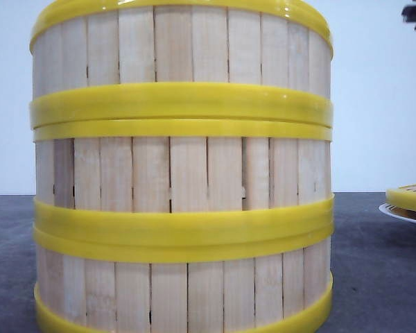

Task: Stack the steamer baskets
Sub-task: 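Release the basket and move the right gripper to the bamboo lid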

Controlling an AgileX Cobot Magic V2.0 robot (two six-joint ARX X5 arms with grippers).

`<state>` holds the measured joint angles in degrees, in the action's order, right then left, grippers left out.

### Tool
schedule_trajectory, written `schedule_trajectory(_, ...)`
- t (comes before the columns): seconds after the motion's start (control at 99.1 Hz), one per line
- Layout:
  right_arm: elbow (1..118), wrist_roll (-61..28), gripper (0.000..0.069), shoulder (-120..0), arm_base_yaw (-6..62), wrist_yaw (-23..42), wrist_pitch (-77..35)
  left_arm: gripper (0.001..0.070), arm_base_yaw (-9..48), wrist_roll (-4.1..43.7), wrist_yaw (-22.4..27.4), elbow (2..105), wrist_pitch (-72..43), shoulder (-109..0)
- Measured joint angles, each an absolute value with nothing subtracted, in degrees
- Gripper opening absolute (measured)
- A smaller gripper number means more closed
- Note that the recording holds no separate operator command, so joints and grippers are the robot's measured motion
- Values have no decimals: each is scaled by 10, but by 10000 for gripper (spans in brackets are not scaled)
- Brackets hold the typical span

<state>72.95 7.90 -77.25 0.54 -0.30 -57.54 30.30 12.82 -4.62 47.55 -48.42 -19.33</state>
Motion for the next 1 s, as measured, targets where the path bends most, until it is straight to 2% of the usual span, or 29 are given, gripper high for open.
schedule_trajectory(0.303, 689, 77, 330, -825, -36, -15, -559, 269, 303, 127, -46, 475, -484, -193)
schedule_trajectory(0.464, 672, 75, 266, -849, -50, -15, -552, 269, 303, 121, -46, 475, -484, -193)
schedule_trajectory(0.656, 672, 74, 248, -856, -58, -15, -526, 269, 303, 116, -46, 475, -484, -193)
schedule_trajectory(0.817, 672, 73, 199, -856, -58, -15, -524, 269, 303, 116, -46, 475, -484, -193)
schedule_trajectory(0.999, 672, 73, 190, -857, -58, -15, -524, 269, 303, 116, -46, 475, -484, -193)
